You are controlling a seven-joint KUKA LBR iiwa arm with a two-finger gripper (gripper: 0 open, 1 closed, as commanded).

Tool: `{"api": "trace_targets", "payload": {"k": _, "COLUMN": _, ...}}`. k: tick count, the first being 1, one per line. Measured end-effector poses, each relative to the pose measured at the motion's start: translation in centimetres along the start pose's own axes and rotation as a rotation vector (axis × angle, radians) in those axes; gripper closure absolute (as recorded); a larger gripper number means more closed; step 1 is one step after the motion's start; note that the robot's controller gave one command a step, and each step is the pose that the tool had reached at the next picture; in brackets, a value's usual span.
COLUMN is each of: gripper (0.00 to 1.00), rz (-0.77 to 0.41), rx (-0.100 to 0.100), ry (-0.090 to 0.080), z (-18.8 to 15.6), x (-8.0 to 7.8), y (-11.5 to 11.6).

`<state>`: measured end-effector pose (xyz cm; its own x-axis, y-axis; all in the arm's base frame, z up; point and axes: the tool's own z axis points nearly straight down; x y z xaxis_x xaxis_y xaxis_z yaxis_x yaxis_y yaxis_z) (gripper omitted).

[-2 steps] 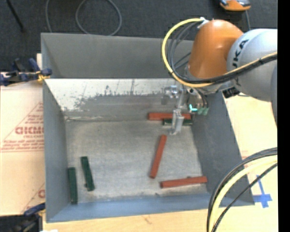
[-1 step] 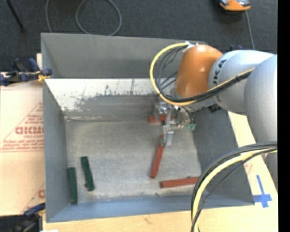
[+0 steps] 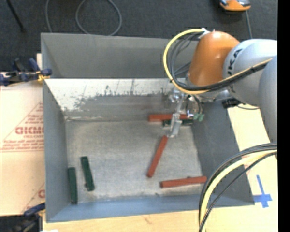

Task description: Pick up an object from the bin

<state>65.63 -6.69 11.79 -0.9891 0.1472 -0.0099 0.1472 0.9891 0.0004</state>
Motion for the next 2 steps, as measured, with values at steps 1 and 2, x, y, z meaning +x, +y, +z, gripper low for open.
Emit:
{"api": "trace_targets", "payload": {"k": 1, "gripper": 0.00, "rz": -0.032, "rx": 0.003, "ry": 0.013, "z": 4.7, "x": 0.9, "y": 0.7}}
{"api": "trace_targets", "payload": {"k": 2, "gripper": 0.00, "rz": -0.157, "rx": 0.000, "ry": 0.004, "z": 4.5, "x": 2.8, "y": 6.1}}
